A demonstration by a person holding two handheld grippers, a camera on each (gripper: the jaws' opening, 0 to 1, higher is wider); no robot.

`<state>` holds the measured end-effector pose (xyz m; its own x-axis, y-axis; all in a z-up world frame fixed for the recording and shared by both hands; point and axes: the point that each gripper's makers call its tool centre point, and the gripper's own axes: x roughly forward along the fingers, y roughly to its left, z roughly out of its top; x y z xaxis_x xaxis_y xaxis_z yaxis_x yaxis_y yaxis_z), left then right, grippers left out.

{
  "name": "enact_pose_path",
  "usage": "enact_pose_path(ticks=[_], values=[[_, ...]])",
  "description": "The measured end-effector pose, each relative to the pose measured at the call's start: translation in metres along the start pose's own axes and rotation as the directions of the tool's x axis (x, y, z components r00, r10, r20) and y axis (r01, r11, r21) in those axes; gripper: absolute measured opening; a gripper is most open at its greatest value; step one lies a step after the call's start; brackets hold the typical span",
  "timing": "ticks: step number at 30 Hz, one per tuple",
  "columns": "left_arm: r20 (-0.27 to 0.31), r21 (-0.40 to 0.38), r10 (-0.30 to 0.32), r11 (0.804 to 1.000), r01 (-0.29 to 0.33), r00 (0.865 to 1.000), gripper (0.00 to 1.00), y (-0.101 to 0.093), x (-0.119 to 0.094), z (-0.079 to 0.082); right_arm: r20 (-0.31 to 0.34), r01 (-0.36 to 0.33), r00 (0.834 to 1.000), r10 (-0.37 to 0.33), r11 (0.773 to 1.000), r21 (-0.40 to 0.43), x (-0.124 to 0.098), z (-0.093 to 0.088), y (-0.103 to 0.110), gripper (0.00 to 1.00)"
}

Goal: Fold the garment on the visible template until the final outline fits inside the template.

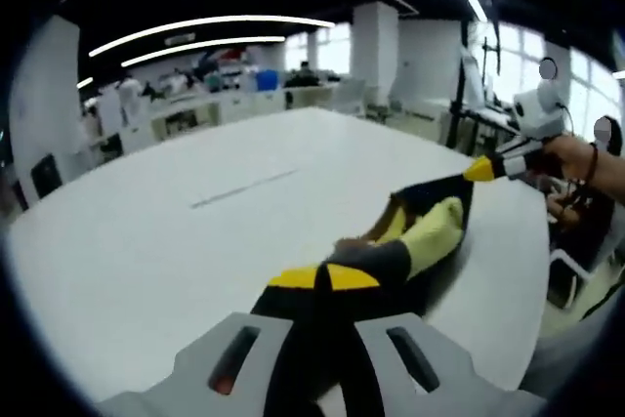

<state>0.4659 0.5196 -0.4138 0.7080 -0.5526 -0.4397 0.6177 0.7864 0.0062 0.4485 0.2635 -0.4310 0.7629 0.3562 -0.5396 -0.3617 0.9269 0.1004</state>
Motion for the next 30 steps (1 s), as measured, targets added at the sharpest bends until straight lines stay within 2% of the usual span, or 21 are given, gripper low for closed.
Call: enact_pose_path(ticks=[5,15,20,22,24,26,28,30], values=[[0.030,0.027,0.004,1.000,-0.005,1.000,0.00,0.008,-0.004,0.021,0.032,-0.001,0.999,0.001,1.000,-0.015,0.005,0.022,-0.003,0.00],[0.076,0.017,0.059,0.998,-0.061,0.995,0.00,0.036,0.000,0.044,0.056,0.015,0.998,-0.014,1.000,-0.014,0.025,0.051,-0.013,0.00],[0.100,0.016,0.078,0.997,-0.080,0.992,0.00,0.053,0.012,0.061,0.090,0.029,0.996,-0.030,1.000,0.007,0.040,0.068,-0.024,0.00],[0.131,0.015,0.083,0.996,-0.086,0.988,0.00,0.059,0.017,0.068,0.089,0.031,0.995,-0.032,0.999,0.013,0.048,0.073,-0.028,0.00],[0.130,0.009,0.095,0.995,-0.097,0.987,0.00,0.065,0.024,0.072,0.091,0.044,0.995,-0.045,0.999,0.010,0.055,0.078,-0.032,0.00],[0.116,0.047,0.129,0.990,-0.135,0.985,0.00,0.074,0.029,0.074,0.103,0.050,0.993,-0.052,0.999,0.020,0.059,0.083,-0.035,0.00],[0.119,0.038,0.136,0.989,-0.141,0.984,0.00,0.079,0.034,0.077,0.109,0.056,0.992,-0.058,0.998,0.025,0.066,0.089,-0.038,0.00],[0.139,-0.009,0.147,0.989,-0.148,0.979,0.00,0.086,0.039,0.081,0.110,0.064,0.992,-0.066,0.998,0.023,0.072,0.093,-0.040,0.00]])
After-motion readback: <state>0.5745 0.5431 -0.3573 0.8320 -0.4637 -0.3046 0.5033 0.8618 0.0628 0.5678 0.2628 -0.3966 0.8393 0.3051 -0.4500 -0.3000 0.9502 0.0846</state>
